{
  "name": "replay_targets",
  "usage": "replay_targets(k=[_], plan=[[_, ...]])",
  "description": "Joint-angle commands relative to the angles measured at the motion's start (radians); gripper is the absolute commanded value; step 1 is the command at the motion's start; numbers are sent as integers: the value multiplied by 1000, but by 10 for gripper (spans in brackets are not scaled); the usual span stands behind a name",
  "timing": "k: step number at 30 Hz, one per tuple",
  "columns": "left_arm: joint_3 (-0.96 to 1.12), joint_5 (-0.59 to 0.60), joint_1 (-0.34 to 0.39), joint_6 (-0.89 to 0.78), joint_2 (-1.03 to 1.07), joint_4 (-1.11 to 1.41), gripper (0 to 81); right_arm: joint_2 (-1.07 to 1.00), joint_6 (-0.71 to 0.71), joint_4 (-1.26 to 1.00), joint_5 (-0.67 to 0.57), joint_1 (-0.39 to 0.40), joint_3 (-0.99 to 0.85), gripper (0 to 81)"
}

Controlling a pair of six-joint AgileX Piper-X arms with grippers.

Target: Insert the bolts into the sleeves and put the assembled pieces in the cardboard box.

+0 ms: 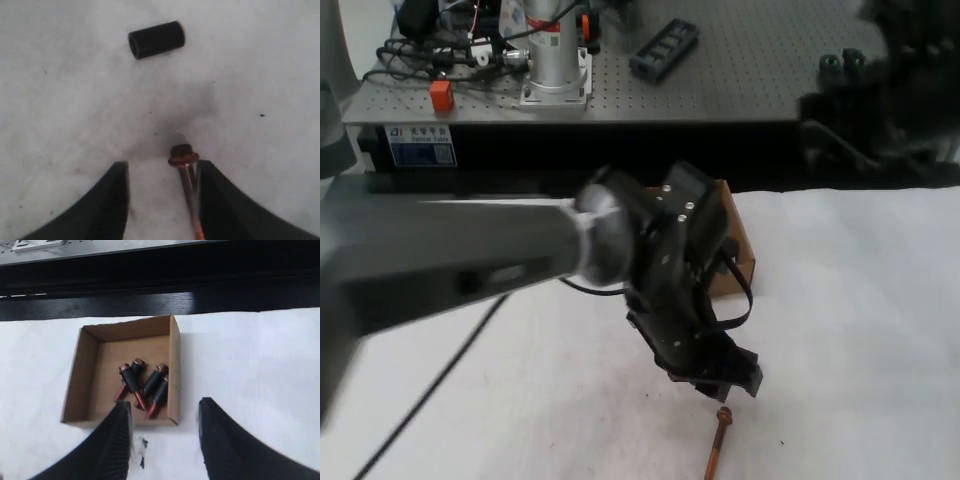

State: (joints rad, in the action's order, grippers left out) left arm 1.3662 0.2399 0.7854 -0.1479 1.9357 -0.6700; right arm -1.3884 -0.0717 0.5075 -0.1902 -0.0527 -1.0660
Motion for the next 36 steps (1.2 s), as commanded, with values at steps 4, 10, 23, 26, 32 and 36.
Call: replay_targets(k=[4, 10, 23, 26, 32, 36], plan=[[144, 14, 12, 21, 115, -125, 318, 79, 6, 2, -3, -32, 96, 324], [144, 18, 42, 21, 116, -141, 318, 80, 4, 6, -3, -32, 136, 324], [144, -96, 87, 45, 127, -147, 318, 111, 4, 14, -3, -32, 135, 324], [144, -96, 87, 45, 149, -175, 318, 118, 4, 21, -3, -32, 135, 324], [144, -96, 87, 43, 161, -190, 280, 120, 4, 25, -3, -31, 135, 324], [144, -96, 87, 52, 161, -184, 63, 120, 1, 25, -7, -26, 135, 324]])
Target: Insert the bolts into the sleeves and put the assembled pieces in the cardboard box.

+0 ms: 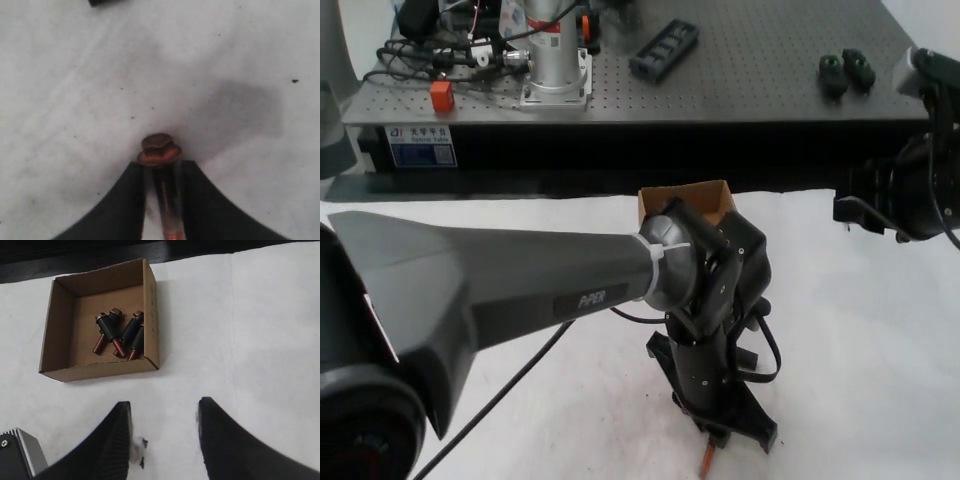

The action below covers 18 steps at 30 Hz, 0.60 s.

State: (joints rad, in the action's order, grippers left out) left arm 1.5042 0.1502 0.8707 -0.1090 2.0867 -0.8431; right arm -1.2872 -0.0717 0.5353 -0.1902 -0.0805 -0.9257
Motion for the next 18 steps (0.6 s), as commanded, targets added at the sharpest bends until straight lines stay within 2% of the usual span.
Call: replay_targets(k=[1, 4, 10, 18], plan=[[6, -6, 2, 20, 10, -11, 12, 18, 1, -3, -7, 2, -5, 324], [6, -19, 2, 33, 3, -20, 0, 18, 18, 21, -7, 8, -5, 324], [-23, -203, -18, 73, -102, -111, 6, -44, 257, 161, 3, 93, -24, 324], [-390, -208, -109, 7, -476, 81, 6, -311, 395, 256, 69, 216, -145, 324]])
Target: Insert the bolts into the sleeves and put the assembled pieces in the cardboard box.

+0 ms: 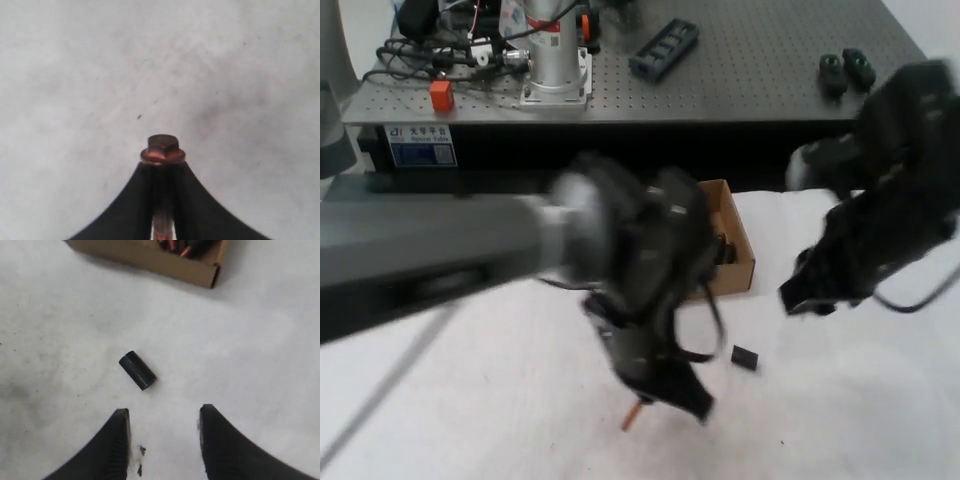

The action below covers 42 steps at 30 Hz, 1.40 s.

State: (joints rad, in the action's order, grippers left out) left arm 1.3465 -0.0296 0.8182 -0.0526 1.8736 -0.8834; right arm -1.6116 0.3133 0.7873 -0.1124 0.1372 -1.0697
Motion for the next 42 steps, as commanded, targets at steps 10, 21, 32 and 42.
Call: replay_targets(k=[10, 21, 32, 42], plan=[[-442, -28, -140, -85, -611, 177, 6, -258, 92, 67, 132, 122, -180, 324], [-466, -28, -205, -74, -718, 174, 6, -357, 129, 76, 217, 137, -205, 324], [-466, -26, -206, -51, -746, 137, 6, -365, 129, 105, 268, 137, -205, 8], [-535, 230, -206, -161, -859, 462, 6, -125, 51, 102, -65, 88, -153, 8]])
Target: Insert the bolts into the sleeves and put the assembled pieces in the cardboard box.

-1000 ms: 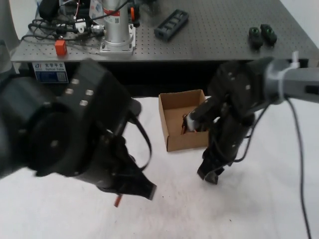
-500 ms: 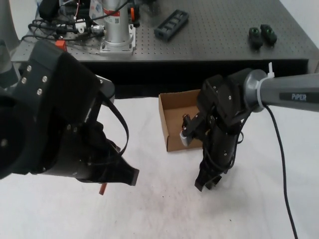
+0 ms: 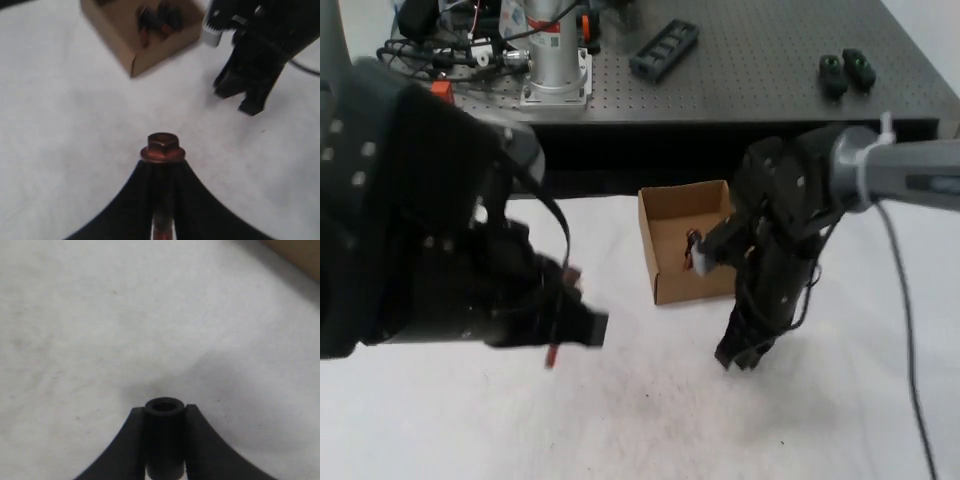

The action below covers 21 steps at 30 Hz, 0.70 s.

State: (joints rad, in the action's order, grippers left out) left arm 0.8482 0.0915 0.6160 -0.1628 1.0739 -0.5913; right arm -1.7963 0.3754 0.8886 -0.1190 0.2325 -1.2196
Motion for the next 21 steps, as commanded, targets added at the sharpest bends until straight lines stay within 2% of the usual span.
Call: replay_targets(k=[1, 4, 5, 8, 11, 16, 21], plan=[[-60, 182, -4, -74, -74, 243, 6, 111, -17, -14, -119, -13, 27, 8], [-130, 456, -4, -139, -91, 508, 6, 283, -60, -86, -332, -22, 160, 8], [-152, 497, -4, -184, -90, 591, 6, 339, -87, -131, -364, -22, 210, 8], [-201, 473, -4, -307, -77, 773, 6, 549, -236, -303, -481, -12, 419, 8], [-222, 473, -4, -364, -49, 885, 6, 708, -428, -551, -612, 34, 605, 8], [-223, 539, -2, -380, 26, 925, 6, 818, -707, -947, -651, 141, 772, 8], [-223, 591, -2, -437, 80, 984, 6, 786, -741, -1078, -608, 208, 775, 8]])
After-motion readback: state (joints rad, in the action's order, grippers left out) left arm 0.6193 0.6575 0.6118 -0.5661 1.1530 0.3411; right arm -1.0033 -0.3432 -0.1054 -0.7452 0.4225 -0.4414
